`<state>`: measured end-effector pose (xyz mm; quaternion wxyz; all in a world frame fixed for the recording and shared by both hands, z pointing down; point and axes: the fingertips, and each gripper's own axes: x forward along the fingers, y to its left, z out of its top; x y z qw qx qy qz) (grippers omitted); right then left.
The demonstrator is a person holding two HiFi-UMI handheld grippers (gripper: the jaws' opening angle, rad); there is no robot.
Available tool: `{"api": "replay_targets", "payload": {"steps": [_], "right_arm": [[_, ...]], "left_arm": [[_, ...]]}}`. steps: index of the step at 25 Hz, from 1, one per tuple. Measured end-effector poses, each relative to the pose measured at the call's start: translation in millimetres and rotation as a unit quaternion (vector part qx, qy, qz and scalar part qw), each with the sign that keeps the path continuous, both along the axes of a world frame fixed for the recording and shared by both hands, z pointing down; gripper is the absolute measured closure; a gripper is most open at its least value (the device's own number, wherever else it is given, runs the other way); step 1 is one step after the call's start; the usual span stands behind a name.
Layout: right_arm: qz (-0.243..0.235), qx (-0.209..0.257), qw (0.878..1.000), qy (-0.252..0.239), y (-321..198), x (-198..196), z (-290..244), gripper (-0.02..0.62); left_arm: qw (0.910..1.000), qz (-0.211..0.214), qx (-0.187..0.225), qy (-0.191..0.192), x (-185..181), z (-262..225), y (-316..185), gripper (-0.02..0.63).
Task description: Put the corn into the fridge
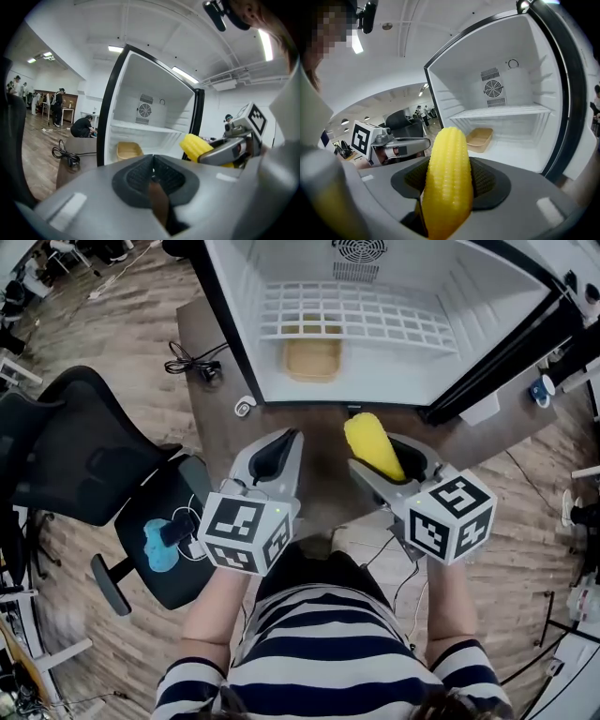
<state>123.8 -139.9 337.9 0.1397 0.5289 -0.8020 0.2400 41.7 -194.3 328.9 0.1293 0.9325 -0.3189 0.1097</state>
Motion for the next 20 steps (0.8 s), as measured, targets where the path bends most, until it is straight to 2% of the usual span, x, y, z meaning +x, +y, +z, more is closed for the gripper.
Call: {"api": "replay_targets", "payload": {"steps": [10,20], "right_arm": [[-0.049,0.029,0.998,0.040,-36.3,20.9,-27.1,0.339],[-0.084,0.065,0.990,0.091,-85.2,38.7,-59.6,0.339]], "left_arm": [[0.9979,-0.051,0.040,-0.004,15.4,-17.7,-21.7,0.606],[0.9912,-0.100,0.087,-0.007,23.8,-34.3,-48.7,0.606]]}}
